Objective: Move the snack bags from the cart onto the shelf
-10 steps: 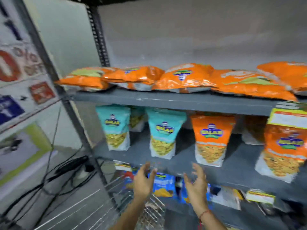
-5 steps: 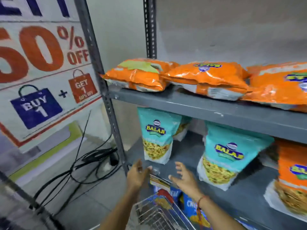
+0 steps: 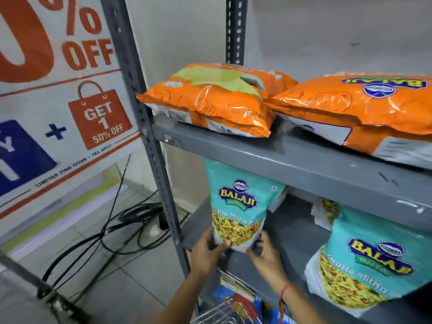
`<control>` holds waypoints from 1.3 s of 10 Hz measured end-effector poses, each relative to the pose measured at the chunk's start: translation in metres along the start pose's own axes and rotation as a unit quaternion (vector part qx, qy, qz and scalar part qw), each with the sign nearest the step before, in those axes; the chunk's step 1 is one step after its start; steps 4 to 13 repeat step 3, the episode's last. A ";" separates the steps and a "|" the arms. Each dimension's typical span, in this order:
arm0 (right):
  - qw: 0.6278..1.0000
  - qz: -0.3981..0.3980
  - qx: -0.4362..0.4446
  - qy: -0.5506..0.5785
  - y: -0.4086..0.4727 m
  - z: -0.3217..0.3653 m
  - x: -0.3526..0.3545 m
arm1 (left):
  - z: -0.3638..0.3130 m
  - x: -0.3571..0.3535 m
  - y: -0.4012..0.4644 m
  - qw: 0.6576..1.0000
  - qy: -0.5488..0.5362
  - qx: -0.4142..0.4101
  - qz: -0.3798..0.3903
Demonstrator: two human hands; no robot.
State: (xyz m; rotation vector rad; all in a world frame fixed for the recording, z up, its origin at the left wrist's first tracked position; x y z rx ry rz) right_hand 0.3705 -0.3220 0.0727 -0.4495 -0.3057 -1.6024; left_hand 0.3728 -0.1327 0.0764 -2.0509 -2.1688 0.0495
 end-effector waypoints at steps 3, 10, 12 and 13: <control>0.998 -0.030 -0.025 0.039 -0.045 0.010 0.017 | -0.026 -0.006 -0.032 0.998 0.021 -0.059 -0.023; 0.998 -0.030 -0.025 0.039 -0.045 0.010 0.017 | -0.026 -0.006 -0.032 0.998 0.021 -0.059 -0.023; 0.998 -0.030 -0.025 0.039 -0.045 0.010 0.017 | -0.026 -0.006 -0.032 0.998 0.021 -0.059 -0.023; 0.998 -0.030 -0.025 0.039 -0.045 0.010 0.017 | -0.026 -0.006 -0.032 0.998 0.021 -0.059 -0.023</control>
Point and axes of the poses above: each hand's wrist, its own y-axis towards the middle knuckle, its own x-axis out of the back of the hand, z = x × y, the point moved 3 cm from there along y, towards the middle knuckle, and after that the axes turned 7 degrees about -y, right-handed, at the moved point
